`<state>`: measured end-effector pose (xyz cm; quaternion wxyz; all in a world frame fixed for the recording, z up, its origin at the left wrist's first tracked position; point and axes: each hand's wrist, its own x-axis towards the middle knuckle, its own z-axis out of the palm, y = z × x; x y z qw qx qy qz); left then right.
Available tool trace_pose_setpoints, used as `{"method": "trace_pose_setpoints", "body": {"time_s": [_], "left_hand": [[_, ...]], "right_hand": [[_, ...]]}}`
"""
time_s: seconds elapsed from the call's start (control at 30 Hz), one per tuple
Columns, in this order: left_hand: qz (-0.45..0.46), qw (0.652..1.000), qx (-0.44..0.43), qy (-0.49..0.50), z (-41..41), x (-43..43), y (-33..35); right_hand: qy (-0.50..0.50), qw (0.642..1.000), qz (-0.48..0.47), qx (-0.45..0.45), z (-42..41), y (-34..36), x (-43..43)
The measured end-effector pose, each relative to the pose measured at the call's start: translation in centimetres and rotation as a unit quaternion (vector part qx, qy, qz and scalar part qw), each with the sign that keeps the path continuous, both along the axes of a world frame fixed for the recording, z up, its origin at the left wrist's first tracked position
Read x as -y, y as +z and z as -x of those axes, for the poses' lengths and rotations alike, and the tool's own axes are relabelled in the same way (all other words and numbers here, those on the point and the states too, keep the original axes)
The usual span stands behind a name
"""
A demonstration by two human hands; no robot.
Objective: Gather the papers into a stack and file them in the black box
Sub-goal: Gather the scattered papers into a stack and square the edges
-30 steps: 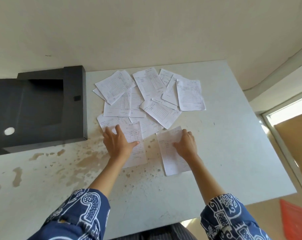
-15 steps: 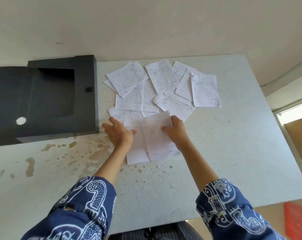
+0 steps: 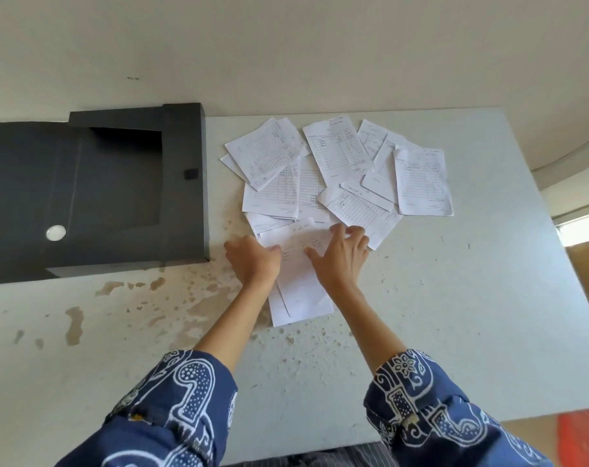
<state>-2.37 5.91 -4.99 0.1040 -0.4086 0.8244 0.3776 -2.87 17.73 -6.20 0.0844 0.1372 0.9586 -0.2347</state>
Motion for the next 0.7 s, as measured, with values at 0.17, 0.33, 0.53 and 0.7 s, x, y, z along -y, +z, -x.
{"method": "trace_pose_setpoints", "body": {"time_s": [0.17,0.33,0.53,0.7], "left_hand": [[-0.079,0.996,-0.026,-0.009,1.2,-1.9,0.5],[-0.142,0.99,-0.022,0.011,3.0,-2.2,0.3],[-0.164,0.985,-0.054,0.011,3.4,-1.5,-0.9],[-0.178,0.98,-0.086,0.015,3.3,-1.3,-0.8]], "right_hand": [[-0.028,0.991,0.131,0.018,1.1,0.7,-0.2],[0.005,0.996,0.074,-0.046,2.5,1.2,-0.8],[0.078,0.992,-0.096,-0.028,4.8,0.1,-4.5],[0.131,0.979,-0.151,0.048,5.6,-0.7,-6.1]]}}
